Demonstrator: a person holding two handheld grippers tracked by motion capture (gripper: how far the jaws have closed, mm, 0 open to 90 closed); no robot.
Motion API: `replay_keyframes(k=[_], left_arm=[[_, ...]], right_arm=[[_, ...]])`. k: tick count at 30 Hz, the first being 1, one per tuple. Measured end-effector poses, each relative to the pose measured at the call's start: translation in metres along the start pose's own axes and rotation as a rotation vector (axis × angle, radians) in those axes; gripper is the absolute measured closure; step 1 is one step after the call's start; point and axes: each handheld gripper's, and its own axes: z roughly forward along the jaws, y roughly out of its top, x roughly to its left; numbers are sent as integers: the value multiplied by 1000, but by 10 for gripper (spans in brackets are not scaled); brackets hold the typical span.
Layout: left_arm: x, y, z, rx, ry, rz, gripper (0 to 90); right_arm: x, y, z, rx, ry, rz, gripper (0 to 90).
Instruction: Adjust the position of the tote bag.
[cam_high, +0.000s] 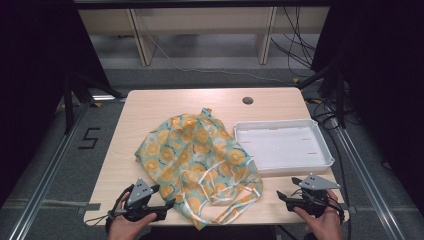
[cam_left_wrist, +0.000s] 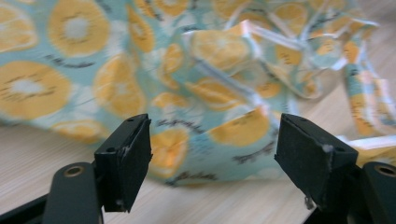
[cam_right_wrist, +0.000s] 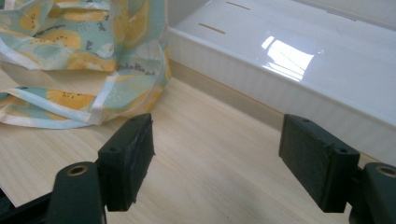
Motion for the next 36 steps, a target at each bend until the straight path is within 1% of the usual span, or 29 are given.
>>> replay_keyframes(k=[1, 2, 5, 6, 7, 8, 9, 11, 12, 14, 15, 16, 17, 18, 19, 20, 21, 23, 24, 25, 26, 27, 28, 29, 30, 31, 32, 34, 36], left_arm=[[-6, 3, 4, 6, -1, -11, 262], [-6, 3, 4, 6, -1, -11, 257], [-9, 6, 11, 5, 6, -11, 236], [-8, 7, 12, 24, 4, -7, 231], [-11, 7, 17, 33, 5, -26, 223], [-11, 7, 17, 33, 5, -26, 214], [-13, 7, 21, 24, 9, -33, 214], [-15, 8, 25, 47, 9, -27, 204], [-17, 9, 28, 50, 24, -19, 204], [-19, 10, 35, 57, 17, -9, 218], [-18, 11, 39, 72, 24, 28, 267], [-18, 11, 39, 72, 24, 28, 299], [-18, 10, 41, 75, 27, 25, 299], [-16, 10, 42, 92, 29, 37, 351], [-14, 8, 44, 86, 30, 25, 443], [-14, 8, 44, 86, 30, 25, 511], [-11, 7, 45, 91, 40, 59, 511], [-9, 6, 47, 75, 38, 47, 618], [-7, 6, 46, 92, 43, 64, 678], [-4, 6, 45, 96, 34, 104, 777], [-4, 6, 45, 96, 34, 104, 816], [-3, 5, 45, 94, 33, 111, 843], [-3, 4, 45, 89, 34, 110, 843], [-2, 4, 43, 90, 26, 116, 874], [-2, 4, 43, 90, 26, 116, 880], [-1, 4, 40, 104, 32, 127, 884], [1, 4, 38, 103, 32, 147, 886], [6, 3, 35, 103, 35, 135, 888], [14, 1, 29, 111, 56, 149, 888]], right_arm=[[2, 0, 0, -10, -16, 9, 274], [2, 0, 0, -10, -16, 9, 274], [4, 3, 1, -16, 4, 5, 274], [5, 4, 2, -23, 0, 3, 274], [6, 8, 3, -23, 3, -6, 274], [6, 8, 3, -23, 3, -6, 274], [6, 11, 4, -23, 16, -16, 274], [12, 24, 6, -39, 26, -17, 274], [12, 24, 6, -39, 26, -17, 274], [13, 36, 11, -60, 51, -57, 274], [16, 46, 16, -88, 59, -90, 274], [18, 52, 19, -104, 61, -110, 274], [18, 52, 19, -104, 61, -110, 274], [19, 59, 22, -107, 77, -122, 274], [23, 71, 31, -102, 106, -119, 274], [23, 71, 31, -102, 106, -119, 274], [24, 77, 37, -114, 108, -138, 274], [29, 87, 46, -84, 116, -141, 274], [31, 92, 51, -77, 112, -144, 275], [34, 98, 60, -49, 124, -132, 316], [34, 98, 60, -49, 124, -132, 316], [33, 104, 69, -35, 138, -155, 403], [33, 104, 69, -35, 138, -155, 403], [35, 107, 75, -5, 162, -137, 589], [35, 107, 75, -5, 162, -137, 589], [37, 108, 79, 11, 141, -179, 716], [38, 108, 80, 30, 152, -190, 784], [41, 106, 79, 20, 175, -212, 859], [43, 106, 77, 28, 170, -225, 874]])
